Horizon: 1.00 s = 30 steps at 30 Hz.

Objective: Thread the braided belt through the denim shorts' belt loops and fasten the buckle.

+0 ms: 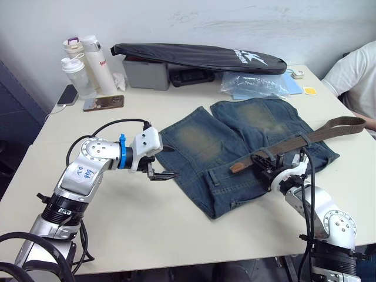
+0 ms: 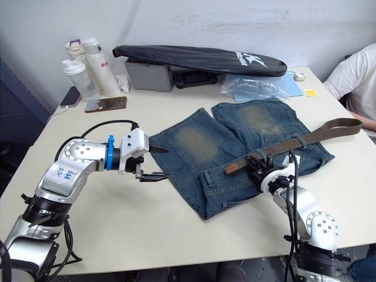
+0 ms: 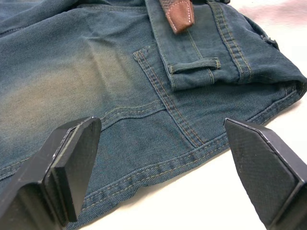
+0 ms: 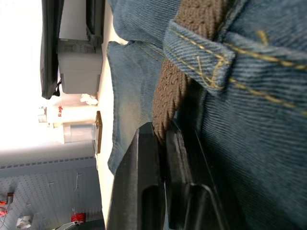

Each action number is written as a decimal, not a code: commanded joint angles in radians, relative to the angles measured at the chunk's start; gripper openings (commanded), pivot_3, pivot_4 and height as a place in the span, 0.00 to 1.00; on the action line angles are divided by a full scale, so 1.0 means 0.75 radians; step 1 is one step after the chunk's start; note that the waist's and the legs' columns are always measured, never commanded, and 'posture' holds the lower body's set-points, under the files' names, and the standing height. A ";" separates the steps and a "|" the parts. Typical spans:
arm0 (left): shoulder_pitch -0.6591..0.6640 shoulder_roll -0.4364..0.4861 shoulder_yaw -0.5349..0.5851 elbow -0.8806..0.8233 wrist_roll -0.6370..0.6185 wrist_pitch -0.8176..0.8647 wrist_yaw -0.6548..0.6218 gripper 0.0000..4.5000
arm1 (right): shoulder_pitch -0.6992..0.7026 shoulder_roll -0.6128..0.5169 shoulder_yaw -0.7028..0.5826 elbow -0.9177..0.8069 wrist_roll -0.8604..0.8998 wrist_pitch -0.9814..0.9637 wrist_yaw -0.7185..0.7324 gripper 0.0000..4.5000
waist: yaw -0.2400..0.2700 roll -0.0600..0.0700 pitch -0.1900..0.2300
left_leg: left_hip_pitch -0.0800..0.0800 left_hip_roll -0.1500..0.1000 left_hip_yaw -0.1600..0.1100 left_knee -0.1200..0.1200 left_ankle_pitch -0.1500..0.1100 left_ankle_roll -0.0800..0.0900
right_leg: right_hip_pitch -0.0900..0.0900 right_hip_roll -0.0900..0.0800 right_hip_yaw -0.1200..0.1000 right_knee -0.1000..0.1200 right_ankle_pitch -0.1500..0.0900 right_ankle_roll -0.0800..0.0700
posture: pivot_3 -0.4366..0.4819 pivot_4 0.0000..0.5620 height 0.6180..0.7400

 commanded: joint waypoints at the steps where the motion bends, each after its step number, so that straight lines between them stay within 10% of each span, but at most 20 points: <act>1: -0.028 0.006 0.090 -0.046 -0.064 0.043 0.012 1.00 | 0.002 -0.052 -0.031 -0.099 0.061 0.028 -0.016 0.01 | 0.000 0.001 0.000 | 0.000 0.000 0.000 0.000 0.000 0.000 | -0.001 0.000 0.000 0.000 0.000 0.000 | 0.48 0.27 0.03; 13: 0.072 0.071 0.247 -0.196 -0.245 0.177 -0.002 1.00 | -0.070 -0.098 0.156 -0.327 0.082 0.052 -0.099 0.01 | -0.008 0.000 0.002 | -0.001 0.000 -0.002 0.000 0.000 0.000 | 0.001 -0.003 0.002 -0.001 0.000 0.000 | 0.48 0.27 0.03; 30: 0.086 0.098 0.256 -0.192 -0.279 0.205 0.006 1.00 | 0.040 0.033 0.210 -0.322 -0.678 -0.119 0.361 0.01 | -0.007 0.001 0.001 | 0.000 -0.001 -0.001 -0.003 -0.001 -0.001 | -0.001 0.000 -0.001 -0.001 0.000 0.000 | 0.48 0.27 0.03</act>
